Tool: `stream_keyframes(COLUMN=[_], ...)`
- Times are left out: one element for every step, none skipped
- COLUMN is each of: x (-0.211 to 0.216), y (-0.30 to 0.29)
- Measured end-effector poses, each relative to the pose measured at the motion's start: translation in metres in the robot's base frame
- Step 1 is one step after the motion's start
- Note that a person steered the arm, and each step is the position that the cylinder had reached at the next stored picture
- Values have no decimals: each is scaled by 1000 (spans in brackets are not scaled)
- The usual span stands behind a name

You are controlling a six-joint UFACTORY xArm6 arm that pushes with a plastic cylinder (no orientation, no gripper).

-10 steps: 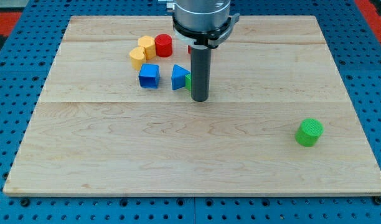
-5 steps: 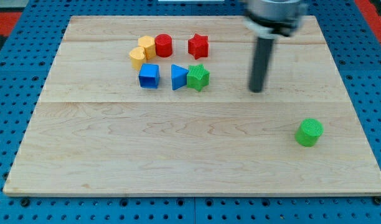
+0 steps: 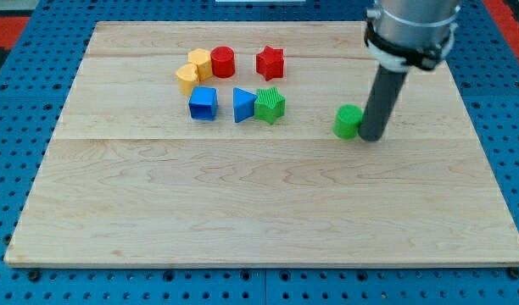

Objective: Move the green circle in between the red star and green star

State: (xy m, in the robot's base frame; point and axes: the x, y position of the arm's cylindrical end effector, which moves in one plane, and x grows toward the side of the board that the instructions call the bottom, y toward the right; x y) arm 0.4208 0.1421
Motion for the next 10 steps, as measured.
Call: stream_keyframes(x=[-38, -38, -29, -26, -36, -48, -53, -59, -59, -46], y=[-17, -16, 13, -14, -54, -61, -83, -98, -72, -21])
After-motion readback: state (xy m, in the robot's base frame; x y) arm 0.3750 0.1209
